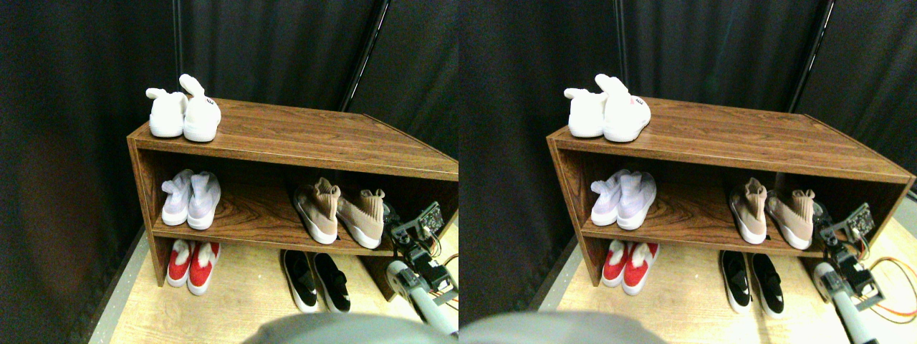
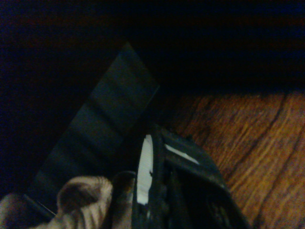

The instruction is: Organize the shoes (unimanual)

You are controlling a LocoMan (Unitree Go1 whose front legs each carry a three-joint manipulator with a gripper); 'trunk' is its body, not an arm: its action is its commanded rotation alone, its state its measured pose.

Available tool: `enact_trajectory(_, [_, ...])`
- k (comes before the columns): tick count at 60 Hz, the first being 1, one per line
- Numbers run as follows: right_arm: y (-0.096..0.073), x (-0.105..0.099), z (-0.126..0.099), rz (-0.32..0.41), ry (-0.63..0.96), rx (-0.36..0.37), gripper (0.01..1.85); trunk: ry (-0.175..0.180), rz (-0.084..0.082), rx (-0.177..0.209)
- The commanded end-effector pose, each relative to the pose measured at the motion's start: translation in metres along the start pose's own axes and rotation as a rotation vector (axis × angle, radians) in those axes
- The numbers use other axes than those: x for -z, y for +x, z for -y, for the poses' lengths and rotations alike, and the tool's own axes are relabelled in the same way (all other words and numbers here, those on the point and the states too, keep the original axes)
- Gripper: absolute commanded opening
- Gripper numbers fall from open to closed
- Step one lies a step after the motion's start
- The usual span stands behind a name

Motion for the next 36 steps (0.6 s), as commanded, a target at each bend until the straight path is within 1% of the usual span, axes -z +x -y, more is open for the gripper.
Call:
enact_trajectory(1, [0.002, 0.002, -0.002, 0.001, -0.001, -0.027, 0.06, -0.016, -0.023, -0.023])
enact_trajectory(14, [-0.003, 0.010, -0.002, -0.017, 0.023, -0.028, 0.06, -0.025, -0.025, -0.035])
enact_trajectory(17, [-0.005, 0.013, -0.003, -0.040, 0.023, -0.035, 0.06, -0.025, -0.025, -0.035])
enact_trajectory(22, [-0.007, 0.016, -0.004, -0.051, 0.017, -0.037, 0.06, -0.027, -0.027, -0.037])
enact_trajectory(25, [-0.008, 0.018, -0.005, -0.073, 0.012, -0.054, 0.06, -0.030, -0.028, -0.041])
enact_trajectory(29, [-0.010, 0.021, -0.007, -0.099, 0.020, -0.041, 0.06, -0.033, -0.028, -0.045])
enact_trajectory(32, [-0.012, 0.023, -0.008, -0.099, 0.014, -0.043, 0.06, -0.037, -0.029, -0.051])
enact_trajectory(36, [-0.014, 0.027, -0.010, -0.121, 0.007, -0.048, 0.06, -0.039, -0.027, -0.055])
